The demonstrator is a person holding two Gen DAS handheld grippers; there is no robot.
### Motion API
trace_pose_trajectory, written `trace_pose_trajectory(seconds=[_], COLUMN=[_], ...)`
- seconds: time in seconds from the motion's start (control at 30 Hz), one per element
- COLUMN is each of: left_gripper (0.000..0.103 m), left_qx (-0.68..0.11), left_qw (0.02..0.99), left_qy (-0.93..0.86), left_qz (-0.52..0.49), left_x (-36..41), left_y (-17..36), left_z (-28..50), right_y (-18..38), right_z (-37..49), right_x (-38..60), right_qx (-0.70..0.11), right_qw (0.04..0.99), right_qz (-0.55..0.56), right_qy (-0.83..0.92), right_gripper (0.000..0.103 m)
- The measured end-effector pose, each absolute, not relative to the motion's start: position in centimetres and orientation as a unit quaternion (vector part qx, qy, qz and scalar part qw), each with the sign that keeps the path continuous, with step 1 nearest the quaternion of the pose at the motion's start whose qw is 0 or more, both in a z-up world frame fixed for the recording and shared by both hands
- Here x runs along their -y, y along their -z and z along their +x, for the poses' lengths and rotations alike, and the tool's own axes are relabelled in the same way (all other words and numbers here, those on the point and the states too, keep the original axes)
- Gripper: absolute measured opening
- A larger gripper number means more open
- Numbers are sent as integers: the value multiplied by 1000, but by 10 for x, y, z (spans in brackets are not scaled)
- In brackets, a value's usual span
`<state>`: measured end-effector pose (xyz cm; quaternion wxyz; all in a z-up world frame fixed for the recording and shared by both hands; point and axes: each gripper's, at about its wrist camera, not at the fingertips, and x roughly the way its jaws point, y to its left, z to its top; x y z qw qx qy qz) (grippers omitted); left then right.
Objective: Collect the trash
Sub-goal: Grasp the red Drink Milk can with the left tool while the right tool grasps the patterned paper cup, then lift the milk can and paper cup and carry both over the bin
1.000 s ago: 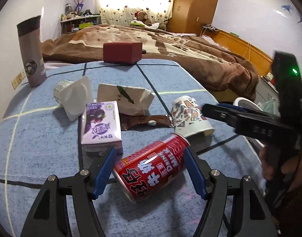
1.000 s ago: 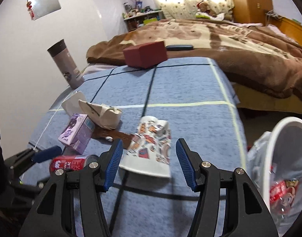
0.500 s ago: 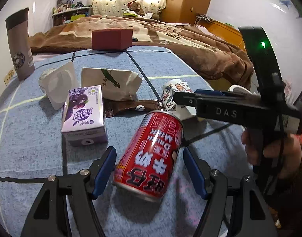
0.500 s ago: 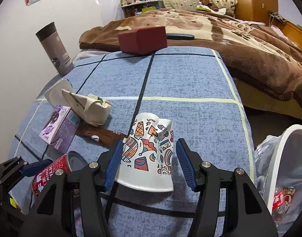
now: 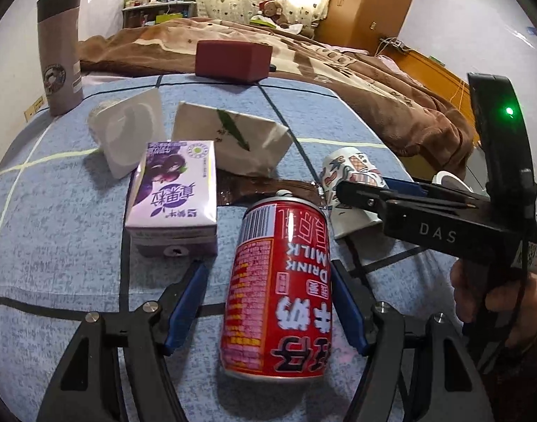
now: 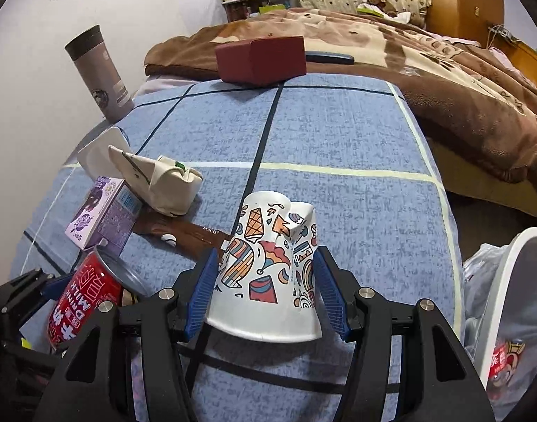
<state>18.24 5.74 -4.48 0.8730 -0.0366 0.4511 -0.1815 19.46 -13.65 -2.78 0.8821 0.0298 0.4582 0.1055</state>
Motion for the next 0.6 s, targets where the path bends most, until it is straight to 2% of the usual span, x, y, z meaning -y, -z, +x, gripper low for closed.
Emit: trace_pose_trajectory(seconds=[0.07, 0.13, 0.43, 0.6], left_gripper=[62, 54, 54, 54], left_qx=[-454, -453, -450, -442], left_qw=[872, 873, 876, 879], left_qy=[183, 181, 167, 172], left_qz=[-32, -28, -38, -40], left_x=[-56, -54, -54, -50], left_y=[47, 46, 43, 35], left_z=[182, 181, 180, 175], right_y=[29, 29, 25, 17], right_z=[193, 192, 184, 176], right_x=[140, 143, 149, 147], right_qx=[-458, -456, -437, -421], right_qw=[882, 883, 893, 900], right_qz=[42, 44, 51, 42], right_qy=[-105, -105, -99, -101], right_gripper=[57, 53, 39, 38])
